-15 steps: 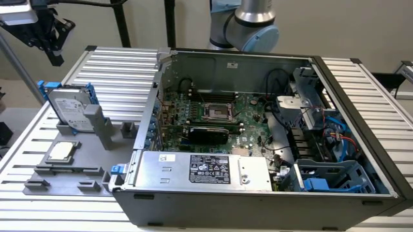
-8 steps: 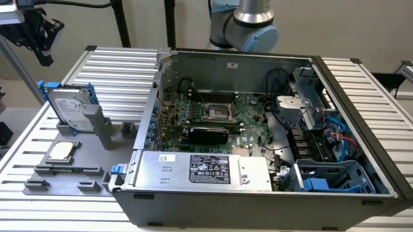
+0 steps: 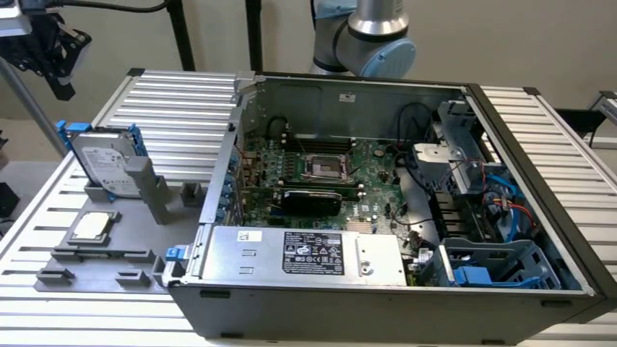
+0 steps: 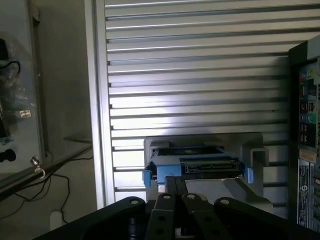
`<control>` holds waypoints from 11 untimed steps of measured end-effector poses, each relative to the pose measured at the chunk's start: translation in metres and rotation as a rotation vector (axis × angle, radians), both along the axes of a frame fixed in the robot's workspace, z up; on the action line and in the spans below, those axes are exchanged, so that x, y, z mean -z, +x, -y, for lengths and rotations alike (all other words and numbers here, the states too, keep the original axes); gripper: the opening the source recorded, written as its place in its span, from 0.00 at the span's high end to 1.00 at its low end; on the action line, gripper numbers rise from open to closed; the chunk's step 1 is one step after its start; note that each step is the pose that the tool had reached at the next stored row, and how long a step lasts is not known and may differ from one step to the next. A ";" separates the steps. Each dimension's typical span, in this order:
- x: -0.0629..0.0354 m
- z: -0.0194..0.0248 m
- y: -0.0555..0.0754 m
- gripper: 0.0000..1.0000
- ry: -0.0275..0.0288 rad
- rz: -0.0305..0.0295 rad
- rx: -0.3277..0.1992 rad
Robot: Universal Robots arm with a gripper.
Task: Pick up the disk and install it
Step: 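Reach for the disk, then pick up the disk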
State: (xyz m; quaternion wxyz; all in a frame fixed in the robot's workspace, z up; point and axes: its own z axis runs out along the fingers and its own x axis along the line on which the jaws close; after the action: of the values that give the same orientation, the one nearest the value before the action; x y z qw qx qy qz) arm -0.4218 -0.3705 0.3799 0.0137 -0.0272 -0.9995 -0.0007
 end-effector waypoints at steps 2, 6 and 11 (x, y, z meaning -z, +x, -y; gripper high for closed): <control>0.0001 0.0000 0.000 0.89 0.0001 0.0001 0.000; 0.0001 0.0000 0.000 0.89 0.0000 0.0000 0.000; 0.0001 0.0000 0.000 0.89 0.0001 0.0001 0.000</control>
State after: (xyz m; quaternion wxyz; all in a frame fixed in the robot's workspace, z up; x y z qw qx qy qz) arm -0.4219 -0.3705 0.3798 0.0136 -0.0272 -0.9995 -0.0008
